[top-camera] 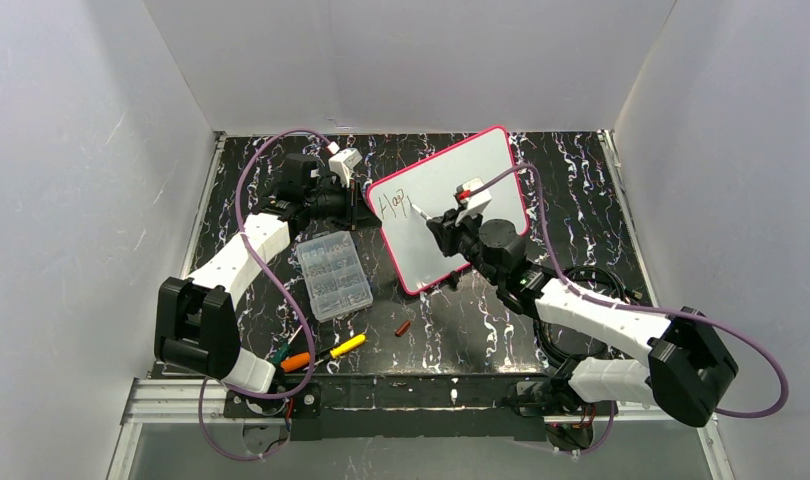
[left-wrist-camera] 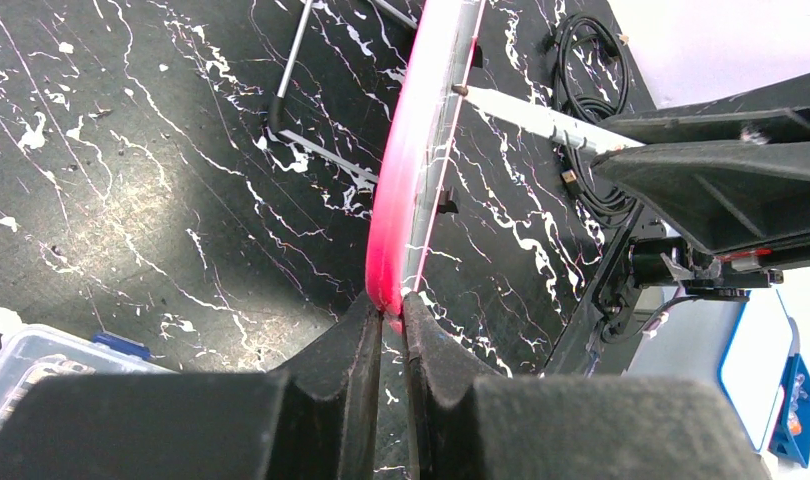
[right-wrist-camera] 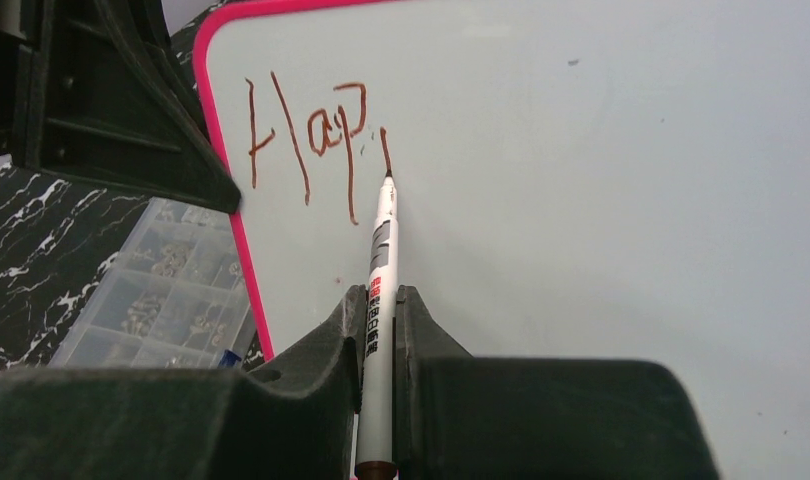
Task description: Write a sentence on the whiteboard
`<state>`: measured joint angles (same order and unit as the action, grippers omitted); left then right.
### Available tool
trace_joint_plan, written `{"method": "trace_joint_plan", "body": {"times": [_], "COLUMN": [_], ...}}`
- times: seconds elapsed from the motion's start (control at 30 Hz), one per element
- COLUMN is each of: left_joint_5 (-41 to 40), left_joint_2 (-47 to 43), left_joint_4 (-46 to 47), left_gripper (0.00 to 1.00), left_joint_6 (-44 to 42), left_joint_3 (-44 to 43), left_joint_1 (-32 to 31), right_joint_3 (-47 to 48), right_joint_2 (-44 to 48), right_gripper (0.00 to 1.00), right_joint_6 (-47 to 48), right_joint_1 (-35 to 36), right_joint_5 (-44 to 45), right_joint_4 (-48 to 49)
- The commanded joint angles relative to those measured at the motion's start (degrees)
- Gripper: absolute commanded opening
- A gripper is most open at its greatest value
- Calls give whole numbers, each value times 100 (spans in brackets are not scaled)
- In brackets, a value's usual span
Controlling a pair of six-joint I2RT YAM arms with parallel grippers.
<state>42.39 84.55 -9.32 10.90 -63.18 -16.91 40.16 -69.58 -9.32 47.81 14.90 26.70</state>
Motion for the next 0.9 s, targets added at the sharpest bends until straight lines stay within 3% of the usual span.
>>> {"method": "trace_joint_plan", "body": {"times": [0.0, 0.47, 0.87], "left_joint_5": [162, 147, 153], "left_joint_2": [-207, -200, -211], "left_joint_4": [-228, -228, -228], "left_gripper": [0, 0, 0], "left_joint_6": [-119, -131, -125], "left_joint_3": [-91, -93, -86], "left_joint_1": [-85, -81, -83], "right_joint_3": [-263, -71, 519], "right_joint_2": [208, 517, -78], "right_gripper": [1, 1, 1], "right_joint_6": [-183, -169, 182], "right_joint_1": [26, 53, 53], "right_joint_5": [77, 92, 185], "right_joint_4": [-131, -44, 420]}}
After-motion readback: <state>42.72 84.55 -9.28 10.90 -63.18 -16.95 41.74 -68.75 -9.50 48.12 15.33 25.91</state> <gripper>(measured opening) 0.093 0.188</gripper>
